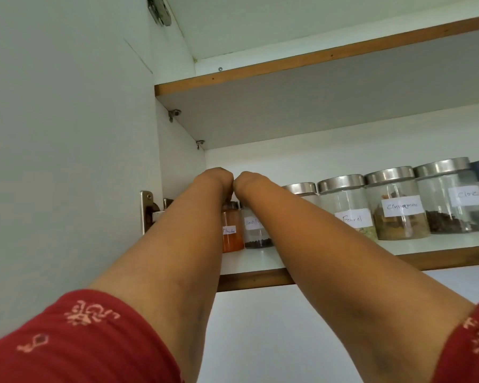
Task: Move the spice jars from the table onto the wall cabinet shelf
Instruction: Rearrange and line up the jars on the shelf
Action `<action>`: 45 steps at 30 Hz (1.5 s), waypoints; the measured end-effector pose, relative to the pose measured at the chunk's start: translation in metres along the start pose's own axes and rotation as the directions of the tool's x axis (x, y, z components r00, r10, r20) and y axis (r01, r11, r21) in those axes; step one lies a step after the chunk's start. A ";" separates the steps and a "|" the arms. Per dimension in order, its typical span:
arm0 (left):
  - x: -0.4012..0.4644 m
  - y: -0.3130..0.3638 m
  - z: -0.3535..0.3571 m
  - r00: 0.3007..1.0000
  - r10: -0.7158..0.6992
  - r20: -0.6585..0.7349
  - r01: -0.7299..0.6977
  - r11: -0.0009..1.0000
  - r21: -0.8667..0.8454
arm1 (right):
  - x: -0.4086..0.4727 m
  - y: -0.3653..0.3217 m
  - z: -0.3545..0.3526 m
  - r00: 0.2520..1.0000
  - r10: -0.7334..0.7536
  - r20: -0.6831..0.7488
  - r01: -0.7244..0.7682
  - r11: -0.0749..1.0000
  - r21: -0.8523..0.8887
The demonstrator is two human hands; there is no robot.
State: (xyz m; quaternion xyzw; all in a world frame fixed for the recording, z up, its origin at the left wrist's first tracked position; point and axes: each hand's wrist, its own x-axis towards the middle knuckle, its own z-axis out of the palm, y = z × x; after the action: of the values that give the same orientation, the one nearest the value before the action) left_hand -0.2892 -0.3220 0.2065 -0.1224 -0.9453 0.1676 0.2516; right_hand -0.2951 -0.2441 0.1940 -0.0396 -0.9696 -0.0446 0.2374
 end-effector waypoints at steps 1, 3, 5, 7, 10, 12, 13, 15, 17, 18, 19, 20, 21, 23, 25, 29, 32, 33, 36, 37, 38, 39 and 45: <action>0.001 0.001 -0.001 1.000 -0.007 0.005 0.007 1.000 0.012 | 0.000 0.002 0.002 1.000 -0.014 -0.024 0.014 1.000 0.026; 0.002 0.000 -0.002 0.999 -0.016 0.034 0.016 1.000 0.013 | 0.000 0.008 0.003 0.999 -0.025 -0.047 0.028 0.998 0.060; 0.003 -0.001 -0.001 0.999 -0.013 0.041 0.012 0.999 0.035 | -0.003 0.011 0.004 0.996 -0.043 -0.082 0.052 0.993 0.110; 0.003 0.000 0.000 0.999 -0.014 0.034 0.013 0.999 0.047 | -0.003 0.009 0.002 0.996 -0.055 -0.076 0.065 0.989 0.135; 0.001 0.000 -0.003 0.999 -0.014 0.033 0.011 0.997 0.070 | -0.007 0.001 0.006 1.000 -0.008 0.004 0.007 0.988 0.151; -0.002 -0.004 -0.003 0.998 -0.001 0.061 -0.004 0.998 0.069 | -0.012 -0.002 0.007 1.000 0.018 0.016 -0.021 0.979 0.203; -0.006 -0.006 -0.002 0.997 0.006 0.077 -0.010 0.999 0.051 | -0.016 -0.001 0.008 0.999 0.034 0.001 -0.034 0.971 0.235; -0.016 -0.006 -0.003 0.998 0.031 0.049 -0.032 0.999 0.022 | -0.024 0.001 0.011 0.993 0.063 -0.098 -0.029 0.948 0.316; -0.027 -0.006 -0.014 0.989 0.064 -0.136 -0.064 0.998 0.000 | -0.037 0.002 0.009 0.951 0.043 -0.307 0.052 0.954 0.295; -0.032 -0.008 -0.024 0.971 0.055 -0.233 -0.069 0.996 -0.052 | -0.045 0.004 0.002 0.912 0.012 -0.411 0.101 0.962 0.252; -0.037 -0.012 -0.036 0.950 0.036 -0.311 -0.078 0.989 -0.123 | -0.053 0.012 -0.006 0.870 -0.018 -0.493 0.143 0.965 0.218; -0.042 -0.016 -0.047 0.933 0.021 -0.360 -0.093 0.978 -0.184 | -0.062 0.022 -0.018 0.830 -0.040 -0.557 0.186 0.961 0.207; -0.048 -0.019 -0.058 0.924 0.016 -0.383 -0.110 0.968 -0.227 | -0.072 0.035 -0.031 0.803 -0.051 -0.594 0.218 0.952 0.214; -0.059 -0.020 -0.076 0.916 0.042 -0.398 -0.160 0.950 -0.268 | -0.089 0.067 -0.056 0.794 -0.067 -0.604 0.234 0.951 0.202; -0.068 -0.014 -0.087 0.908 0.088 -0.410 -0.225 0.927 -0.300 | -0.106 0.102 -0.073 0.863 -0.097 -0.496 0.185 0.974 0.132; -0.078 0.014 -0.084 0.912 0.193 -0.361 -0.325 0.878 -0.351 | -0.139 0.148 -0.086 0.995 -0.077 -0.057 0.074 0.996 -0.050; -0.081 0.042 -0.075 0.909 0.243 -0.339 -0.360 0.867 -0.345 | -0.151 0.163 -0.079 0.995 -0.045 0.092 0.058 0.988 -0.141; -0.080 0.050 -0.072 0.906 0.249 -0.343 -0.367 0.866 -0.339 | -0.151 0.165 -0.074 0.995 -0.051 0.083 0.063 0.987 -0.149; -0.071 0.072 -0.059 0.911 0.255 -0.325 -0.366 0.863 -0.348 | -0.150 0.165 -0.066 0.998 -0.064 0.020 0.067 0.982 -0.175; -0.067 0.078 -0.055 0.915 0.249 -0.318 -0.360 0.861 -0.361 | -0.147 0.164 -0.063 0.998 -0.064 0.009 0.064 0.980 -0.186; -0.062 0.083 -0.051 0.919 0.239 -0.314 -0.352 0.858 -0.375 | -0.142 0.164 -0.060 0.998 -0.057 0.004 0.057 0.980 -0.191; -0.058 0.086 -0.049 0.923 0.227 -0.312 -0.342 0.856 -0.388 | -0.136 0.164 -0.057 0.999 -0.044 -0.005 0.042 0.981 -0.190; -0.026 0.094 -0.029 0.947 0.138 -0.291 -0.273 0.824 -0.496 | -0.100 0.155 -0.033 1.000 0.001 -0.014 -0.005 0.961 -0.276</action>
State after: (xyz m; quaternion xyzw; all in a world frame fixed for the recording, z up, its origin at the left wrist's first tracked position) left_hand -0.2384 -0.2370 0.1834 -0.3083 -0.8977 -0.0895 0.3018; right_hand -0.1761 -0.0993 0.1872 -0.0735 -0.9522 -0.1792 0.2361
